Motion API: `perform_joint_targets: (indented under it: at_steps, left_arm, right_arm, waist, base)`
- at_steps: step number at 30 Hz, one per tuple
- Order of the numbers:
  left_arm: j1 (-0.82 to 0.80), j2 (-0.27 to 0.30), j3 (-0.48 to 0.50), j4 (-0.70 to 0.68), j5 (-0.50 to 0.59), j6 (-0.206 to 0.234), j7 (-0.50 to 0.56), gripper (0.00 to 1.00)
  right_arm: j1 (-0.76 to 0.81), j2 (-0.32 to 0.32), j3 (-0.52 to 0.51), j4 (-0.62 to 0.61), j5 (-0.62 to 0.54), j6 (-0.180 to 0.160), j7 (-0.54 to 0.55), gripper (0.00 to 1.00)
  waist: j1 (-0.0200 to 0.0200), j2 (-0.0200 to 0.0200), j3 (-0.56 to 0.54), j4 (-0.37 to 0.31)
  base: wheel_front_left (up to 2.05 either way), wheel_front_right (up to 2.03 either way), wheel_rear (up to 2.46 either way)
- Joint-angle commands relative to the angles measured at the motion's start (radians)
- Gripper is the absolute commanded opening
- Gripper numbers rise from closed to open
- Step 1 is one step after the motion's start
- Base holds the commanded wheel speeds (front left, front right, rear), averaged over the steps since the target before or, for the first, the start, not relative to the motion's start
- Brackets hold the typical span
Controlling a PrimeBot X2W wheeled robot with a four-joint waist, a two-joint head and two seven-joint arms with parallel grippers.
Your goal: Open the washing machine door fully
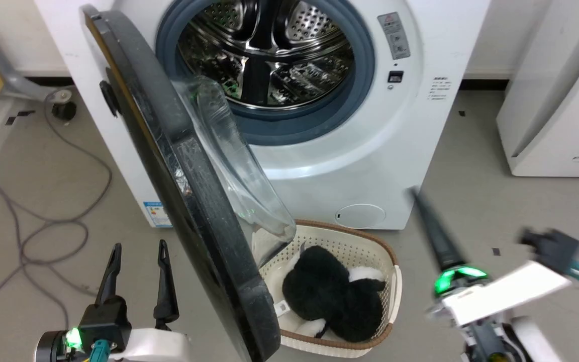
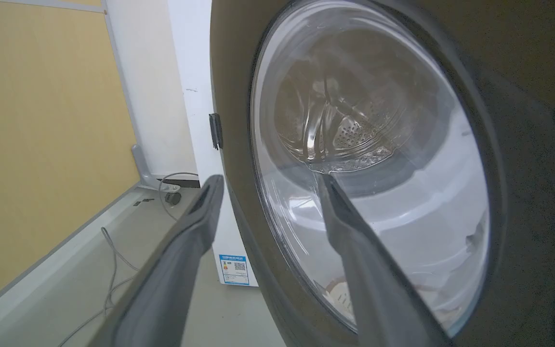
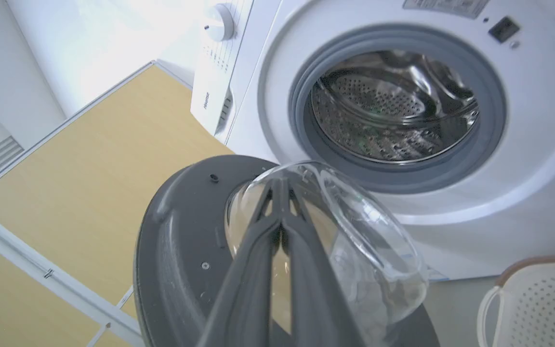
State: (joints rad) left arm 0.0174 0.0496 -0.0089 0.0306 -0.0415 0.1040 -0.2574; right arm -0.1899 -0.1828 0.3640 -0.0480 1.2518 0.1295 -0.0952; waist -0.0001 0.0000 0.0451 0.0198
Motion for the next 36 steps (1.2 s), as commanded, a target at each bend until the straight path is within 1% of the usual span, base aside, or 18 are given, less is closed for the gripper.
perform_joint_targets:
  at_steps: [1, 2, 3, 4, 5, 6, 7, 9, 11, 15, 17, 21, 22, 24, 25, 28, 36]
  left_arm:
    - [0.013, 0.001, 0.005, 0.0, -0.003, 0.006, -0.004, 1.0]
    - [0.015, 0.001, 0.007, -0.001, -0.003, 0.005, -0.004, 1.0]
    - [0.017, 0.001, 0.01, -0.001, -0.003, 0.005, -0.004, 1.0]
    - [0.019, 0.001, 0.012, -0.003, -0.002, 0.005, -0.004, 1.0]
    - [0.022, 0.001, 0.014, -0.004, -0.002, 0.006, -0.004, 1.0]
    - [0.025, 0.001, 0.017, -0.006, -0.001, 0.006, -0.004, 1.0]
    - [0.027, 0.001, 0.02, -0.007, 0.0, 0.006, -0.004, 1.0]
    - [0.03, 0.001, 0.025, -0.009, 0.001, 0.004, -0.004, 1.0]
    - [0.032, 0.001, 0.029, -0.011, 0.002, 0.004, -0.004, 1.0]
    - [0.036, 0.001, 0.035, -0.016, 0.003, 0.005, -0.004, 1.0]
    - [0.037, 0.001, 0.037, -0.018, 0.002, 0.006, -0.004, 1.0]
    - [0.041, 0.001, 0.039, -0.021, 0.001, 0.006, -0.004, 1.0]
    - [0.043, 0.001, 0.038, -0.022, 0.002, 0.006, -0.004, 1.0]
    - [0.041, 0.001, 0.038, -0.021, 0.002, 0.005, -0.004, 1.0]
    - [0.04, 0.001, 0.037, -0.021, 0.002, 0.004, -0.004, 1.0]
    - [0.042, 0.001, 0.035, -0.022, 0.001, 0.006, -0.004, 1.0]
    - [0.045, 0.001, 0.034, -0.022, 0.003, 0.007, -0.004, 1.0]
  right_arm:
    - [-0.01, -0.023, -0.005, 0.004, -0.039, 0.001, -0.069, 0.0]
    - [-0.014, -0.042, -0.008, 0.01, -0.088, 0.001, -0.119, 0.0]
    - [-0.013, -0.046, -0.024, 0.021, -0.123, 0.001, -0.147, 0.0]
    - [-0.014, -0.051, -0.039, 0.027, -0.167, 0.001, -0.159, 0.0]
    - [-0.018, -0.066, -0.057, 0.032, -0.249, 0.001, -0.164, 0.0]
    - [-0.018, -0.055, -0.095, 0.023, -0.323, 0.001, -0.165, 0.0]
    - [-0.012, -0.031, -0.142, 0.009, -0.381, 0.001, -0.166, 0.0]
    - [0.005, 0.001, -0.204, -0.018, -0.514, 0.001, -0.166, 0.0]
    - [0.026, 0.039, -0.264, -0.047, -0.614, 0.001, -0.166, 0.0]
    - [0.071, 0.051, -0.318, -0.092, -0.857, 0.001, -0.166, 0.0]
    - [0.094, 0.061, -0.33, -0.1, -0.948, 0.001, -0.166, 0.0]
    - [0.134, 0.081, -0.343, -0.081, -1.048, 0.001, -0.166, 0.0]
    - [0.164, 0.093, -0.348, -0.045, -1.095, 0.001, -0.166, 0.0]
    - [0.178, 0.103, -0.354, -0.009, -1.103, 0.001, -0.166, 0.0]
    - [0.193, 0.113, -0.346, 0.043, -1.105, 0.001, -0.166, 0.0]
    - [0.203, 0.117, -0.322, 0.078, -1.107, 0.001, -0.166, 0.0]
    - [0.214, 0.128, -0.329, 0.112, -1.138, 0.001, -0.167, 0.0]
  waist:
    - [0.0001, 0.0, -0.007, -0.008]
    - [0.0001, 0.0, -0.009, -0.011]
    - [0.0001, 0.0, -0.012, -0.015]
    - [0.0001, 0.0, -0.015, -0.019]
    - [0.0001, 0.0, -0.018, -0.023]
    - [0.0001, 0.0, -0.02, -0.027]
    - [0.0001, 0.0, -0.021, -0.031]
    - [0.0001, 0.0, -0.023, -0.035]
    - [0.0001, 0.0, -0.025, -0.039]
    - [0.0001, 0.0, -0.025, -0.046]
    - [0.0001, 0.0, -0.024, -0.051]
    - [0.0001, 0.0, -0.024, -0.06]
    - [0.0001, 0.0, -0.024, -0.063]
    - [0.0001, 0.0, -0.024, -0.062]
    - [0.0001, 0.0, -0.025, -0.059]
    - [0.0001, 0.0, -0.026, -0.056]
    - [0.0001, 0.0, -0.026, -0.044]
  base:
    - [0.0, 0.0, 0.0]
    - [0.0, 0.0, 0.0]
    - [0.0, 0.0, 0.0]
    - [0.0, 0.0, 0.0]
    - [0.0, 0.0, 0.0]
    - [0.0, 0.0, 0.0]
    - [0.0, 0.0, 0.0]
    - [0.0, 0.0, 0.0]
    - [0.0, 0.0, 0.0]
    - [0.0, 0.0, 0.0]
    - [0.0, 0.0, 0.0]
    - [0.0, 0.0, 0.0]
    - [0.0, 0.0, 0.0]
    - [0.0, 0.0, 0.0]
    - [0.0, 0.0, 0.0]
    - [0.0, 0.0, 0.0]
    - [0.0, 0.0, 0.0]
